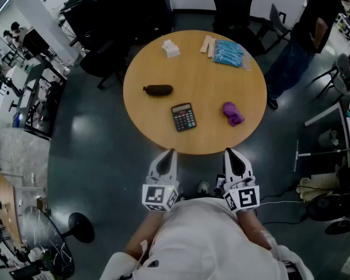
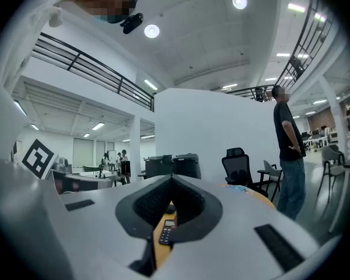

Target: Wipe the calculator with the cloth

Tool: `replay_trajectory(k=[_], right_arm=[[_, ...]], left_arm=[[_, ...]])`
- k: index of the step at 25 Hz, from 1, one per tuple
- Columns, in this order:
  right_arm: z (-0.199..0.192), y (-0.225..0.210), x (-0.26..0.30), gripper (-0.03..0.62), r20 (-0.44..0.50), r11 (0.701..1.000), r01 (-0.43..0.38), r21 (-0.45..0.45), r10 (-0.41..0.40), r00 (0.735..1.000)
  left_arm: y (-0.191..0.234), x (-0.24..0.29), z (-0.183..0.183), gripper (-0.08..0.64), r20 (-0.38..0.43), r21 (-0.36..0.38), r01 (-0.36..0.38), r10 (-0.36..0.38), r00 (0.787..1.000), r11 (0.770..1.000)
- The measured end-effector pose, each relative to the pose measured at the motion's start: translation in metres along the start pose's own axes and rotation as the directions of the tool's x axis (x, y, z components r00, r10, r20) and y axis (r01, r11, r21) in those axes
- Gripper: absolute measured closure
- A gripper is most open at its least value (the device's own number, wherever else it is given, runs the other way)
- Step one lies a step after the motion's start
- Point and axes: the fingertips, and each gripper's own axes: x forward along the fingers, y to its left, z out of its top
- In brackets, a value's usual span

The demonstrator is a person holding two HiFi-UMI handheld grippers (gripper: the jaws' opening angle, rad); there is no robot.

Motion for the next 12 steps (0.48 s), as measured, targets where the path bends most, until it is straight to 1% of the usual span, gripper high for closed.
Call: replay_trajectory(k=[6, 12], right_arm=[[0.0009, 0.0006, 0.0007, 0.577, -0.002, 1.0, -0.001, -0.001, 0.001, 1.0], [0.0069, -0.0045, -0.0044, 0.577, 0.023, 1.0, -0.012, 0.014, 0.012, 1.0]], left_arm=[[0.0012, -0.0002, -0.0004, 0.554, -0.002, -0.004, -0.001, 0.001, 1.0, 1.0], [-0.0041, 0.0031, -0.0021, 0.554, -0.004, -0.011, -0.01, 0.01, 1.0, 1.0]])
